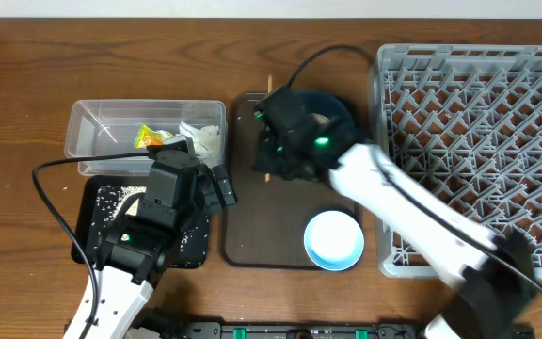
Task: Sort waste into correct bins and load items into the dishwasher rack
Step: 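Carry the chopstick with the right gripper and drop it in the rack, then move the left gripper toward the light-blue bowl on the brown tray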
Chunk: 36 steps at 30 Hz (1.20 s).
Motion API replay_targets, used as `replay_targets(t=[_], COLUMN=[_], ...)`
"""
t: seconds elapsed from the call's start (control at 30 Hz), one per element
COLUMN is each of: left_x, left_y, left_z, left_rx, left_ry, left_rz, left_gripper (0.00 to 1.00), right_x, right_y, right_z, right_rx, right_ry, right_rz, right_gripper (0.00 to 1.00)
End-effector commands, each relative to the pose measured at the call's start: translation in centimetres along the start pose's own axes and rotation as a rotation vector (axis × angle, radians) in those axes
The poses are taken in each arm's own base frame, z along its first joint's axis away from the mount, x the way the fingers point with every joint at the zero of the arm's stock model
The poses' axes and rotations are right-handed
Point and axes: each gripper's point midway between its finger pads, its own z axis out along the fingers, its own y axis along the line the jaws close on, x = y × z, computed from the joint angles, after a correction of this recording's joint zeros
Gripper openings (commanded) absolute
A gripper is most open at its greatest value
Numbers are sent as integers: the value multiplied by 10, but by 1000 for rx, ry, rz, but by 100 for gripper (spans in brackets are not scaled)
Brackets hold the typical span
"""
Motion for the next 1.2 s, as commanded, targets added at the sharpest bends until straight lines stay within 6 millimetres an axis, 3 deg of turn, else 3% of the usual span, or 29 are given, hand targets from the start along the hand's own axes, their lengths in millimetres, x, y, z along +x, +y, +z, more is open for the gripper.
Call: replay_targets(t=[0.0,0.1,0.2,0.37,0.43,1.17], left_x=[-4,-4,-4,-4,-4,-4], left_y=[2,2,2,2,2,2], left_z=[0,0,0,0,0,0], left_rx=[-13,-13,-13,-13,-13,-13], left_ry=[-14,-14,-14,-13,-14,-13], left_rz=[-13,-13,-13,-13,-13,-13], left_gripper=[95,95,95,95,95,95], right_x=[-20,-33,-38,-32,-28,-13], right_y=[-1,-25,-63,-129,-146,-224], right_z=[-44,-75,-98,-117,-121,-105], right_rx=[-33,23,140,362,411,602], right_ry=[-88,-145,-162,-88,-51,58], right_rz=[-182,-239,-244,-233,-216,-112], right_gripper=[1,1,1,1,1,1])
